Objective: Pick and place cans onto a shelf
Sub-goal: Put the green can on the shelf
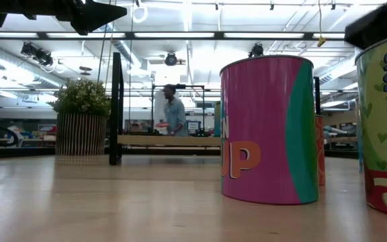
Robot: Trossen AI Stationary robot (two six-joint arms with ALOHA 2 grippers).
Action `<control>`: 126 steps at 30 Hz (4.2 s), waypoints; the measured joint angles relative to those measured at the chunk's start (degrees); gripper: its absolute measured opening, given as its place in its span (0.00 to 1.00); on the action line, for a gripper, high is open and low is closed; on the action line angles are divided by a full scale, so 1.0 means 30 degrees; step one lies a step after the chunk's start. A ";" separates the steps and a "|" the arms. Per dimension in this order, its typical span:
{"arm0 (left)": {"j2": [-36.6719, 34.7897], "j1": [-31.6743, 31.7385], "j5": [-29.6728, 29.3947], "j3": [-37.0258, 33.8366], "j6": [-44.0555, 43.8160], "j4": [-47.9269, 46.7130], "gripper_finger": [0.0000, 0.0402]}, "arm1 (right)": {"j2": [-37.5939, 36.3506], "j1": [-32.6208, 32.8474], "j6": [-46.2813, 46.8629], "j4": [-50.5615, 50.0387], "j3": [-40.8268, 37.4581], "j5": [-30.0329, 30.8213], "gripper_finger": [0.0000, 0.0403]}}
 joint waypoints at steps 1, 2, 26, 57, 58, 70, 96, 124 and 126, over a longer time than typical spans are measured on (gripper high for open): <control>0.0000 -0.0004 0.0000 0.0000 0.0000 0.0000 0.97 | 0.0000 -0.0086 0.0165 0.0356 -0.0250 0.0168 0.88; 0.0000 0.0002 0.0000 0.0000 0.0000 0.0000 0.97 | 0.0000 -0.0163 0.0222 0.0661 -0.0402 0.0366 0.88; 0.0000 -0.0002 0.0000 0.0000 0.0000 -0.0007 0.97 | 0.0000 -0.0888 -0.0564 0.3969 -0.0686 0.1070 0.74; 0.0000 -0.0006 0.0000 -0.0005 0.0109 -0.0034 0.97 | -0.3669 -1.0880 -1.3717 -0.0887 0.3510 0.2503 0.74; 0.0000 -0.0003 0.0000 -0.0002 0.0117 -0.0095 0.97 | -0.3467 -1.1547 -1.4212 -0.0512 0.3517 0.2185 0.74; 0.0007 -0.0003 -0.0005 -0.0022 0.0163 -0.0473 0.97 | -0.0185 -1.7140 -1.6279 0.0850 0.3512 -0.2330 0.75; 0.0007 0.0002 0.0000 -0.0022 0.0204 -0.0444 0.97 | -0.0364 -1.6996 -1.8459 0.0426 0.3539 0.1638 0.87; 0.0007 0.0002 0.0000 0.0007 0.0211 -0.0175 0.97 | -0.0357 -1.7651 -2.0835 0.2170 0.3532 0.1240 0.97; 0.0007 -0.0001 0.0000 0.0007 0.0211 -0.0175 0.97 | -0.0357 -1.7870 -2.1343 0.2504 0.3539 0.1262 0.97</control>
